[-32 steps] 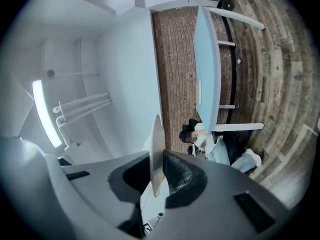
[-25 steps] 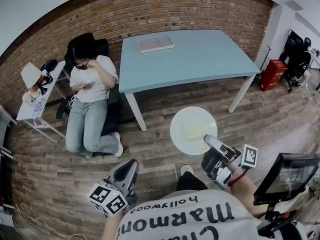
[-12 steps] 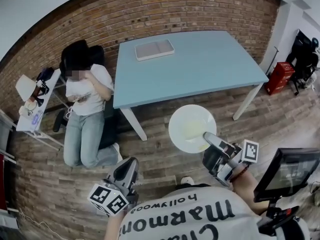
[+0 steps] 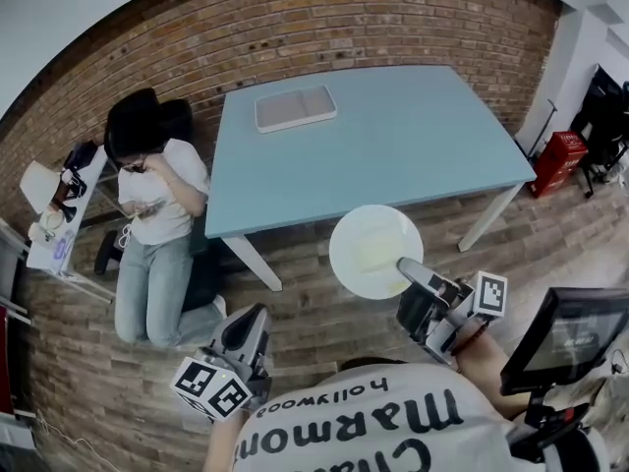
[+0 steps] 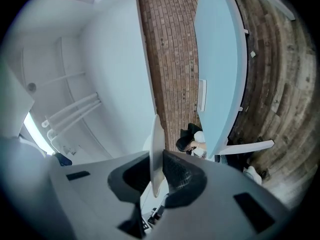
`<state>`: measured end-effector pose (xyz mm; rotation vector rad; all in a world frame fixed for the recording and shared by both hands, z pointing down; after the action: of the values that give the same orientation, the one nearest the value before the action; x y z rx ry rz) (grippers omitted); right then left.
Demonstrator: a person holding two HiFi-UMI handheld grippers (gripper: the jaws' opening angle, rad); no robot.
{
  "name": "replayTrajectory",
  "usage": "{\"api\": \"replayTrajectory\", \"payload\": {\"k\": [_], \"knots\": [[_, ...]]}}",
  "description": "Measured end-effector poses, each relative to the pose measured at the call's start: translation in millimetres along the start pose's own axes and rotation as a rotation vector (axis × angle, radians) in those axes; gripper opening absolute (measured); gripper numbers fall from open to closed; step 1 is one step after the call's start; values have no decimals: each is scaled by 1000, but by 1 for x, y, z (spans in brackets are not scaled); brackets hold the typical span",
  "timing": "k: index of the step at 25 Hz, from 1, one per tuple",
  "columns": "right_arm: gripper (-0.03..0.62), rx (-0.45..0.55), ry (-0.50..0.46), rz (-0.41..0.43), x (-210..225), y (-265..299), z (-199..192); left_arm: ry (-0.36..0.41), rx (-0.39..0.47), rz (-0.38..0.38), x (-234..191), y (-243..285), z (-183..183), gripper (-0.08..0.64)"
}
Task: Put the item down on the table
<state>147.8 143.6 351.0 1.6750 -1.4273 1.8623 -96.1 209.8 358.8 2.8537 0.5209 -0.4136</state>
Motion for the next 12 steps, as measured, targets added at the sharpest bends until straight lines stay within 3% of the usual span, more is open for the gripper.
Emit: {"api": "replayTrajectory", "payload": {"k": [12], "knots": [[43, 25, 51, -23, 27, 1, 35, 9, -48, 33, 0, 32, -3, 20]]}}
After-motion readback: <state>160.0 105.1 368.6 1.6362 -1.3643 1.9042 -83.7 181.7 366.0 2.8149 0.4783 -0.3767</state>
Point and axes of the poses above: the fingertips, and each gripper's own axes: y forward along the fingers, x to its right, z out of its top, the point moved 1 cm from there along -y, backward along the fingers, and after that the axes turned 13 degrees about z, right-handed, at the moved point
